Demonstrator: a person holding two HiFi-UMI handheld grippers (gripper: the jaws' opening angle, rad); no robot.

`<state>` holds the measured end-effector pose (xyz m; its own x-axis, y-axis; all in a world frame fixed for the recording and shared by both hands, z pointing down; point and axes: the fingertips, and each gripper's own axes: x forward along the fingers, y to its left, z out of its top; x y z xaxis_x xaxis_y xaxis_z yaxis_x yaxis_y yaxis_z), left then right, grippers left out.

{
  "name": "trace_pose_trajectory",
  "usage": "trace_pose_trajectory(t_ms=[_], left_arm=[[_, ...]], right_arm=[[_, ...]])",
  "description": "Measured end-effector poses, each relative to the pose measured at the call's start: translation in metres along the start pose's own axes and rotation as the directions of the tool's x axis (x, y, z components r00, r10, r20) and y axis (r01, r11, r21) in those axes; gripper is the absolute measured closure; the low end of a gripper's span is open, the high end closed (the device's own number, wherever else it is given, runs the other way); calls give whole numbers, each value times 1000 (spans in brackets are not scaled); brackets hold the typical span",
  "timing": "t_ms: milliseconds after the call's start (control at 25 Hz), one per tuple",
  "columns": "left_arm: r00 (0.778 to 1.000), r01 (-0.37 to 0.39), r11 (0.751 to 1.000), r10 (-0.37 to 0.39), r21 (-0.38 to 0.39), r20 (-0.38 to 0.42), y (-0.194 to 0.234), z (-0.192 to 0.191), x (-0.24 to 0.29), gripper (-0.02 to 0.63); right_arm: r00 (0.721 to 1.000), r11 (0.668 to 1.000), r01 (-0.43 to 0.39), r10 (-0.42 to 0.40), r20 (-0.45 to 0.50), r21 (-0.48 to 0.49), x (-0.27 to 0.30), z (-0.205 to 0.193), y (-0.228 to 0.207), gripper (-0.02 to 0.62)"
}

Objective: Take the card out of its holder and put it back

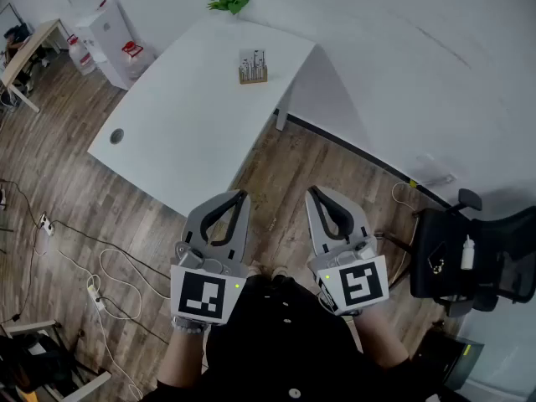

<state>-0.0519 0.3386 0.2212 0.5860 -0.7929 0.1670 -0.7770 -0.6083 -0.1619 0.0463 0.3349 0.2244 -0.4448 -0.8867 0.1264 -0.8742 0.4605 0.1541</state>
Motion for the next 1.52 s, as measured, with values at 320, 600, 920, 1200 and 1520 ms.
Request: trace_pose_trajectory(t_ms=[320, 600, 920, 1200, 1520], left_arm=[[1000, 3, 1000, -3, 7, 1, -6, 1, 7, 592], [1000, -2, 1000, 2, 8, -5, -13, 3, 13, 592], [1000, -17, 1000, 17, 3, -5, -27, 7, 20, 592], [999, -54, 999, 54, 5, -6, -45, 13, 23, 592], [997, -78, 997, 78, 12, 5, -69, 14, 24, 592]], right_arm=[[1000, 1000, -6, 6, 2, 0, -1, -3, -7, 551], [1000, 1000, -13, 13, 5, 6, -4, -5, -14, 551], [1000, 999, -7, 6, 16, 48, -14, -8, -33, 549], [999, 999, -29, 29, 16, 36, -31, -14, -44, 549], [1000, 999, -26, 26, 9, 25, -58, -28, -60, 549]])
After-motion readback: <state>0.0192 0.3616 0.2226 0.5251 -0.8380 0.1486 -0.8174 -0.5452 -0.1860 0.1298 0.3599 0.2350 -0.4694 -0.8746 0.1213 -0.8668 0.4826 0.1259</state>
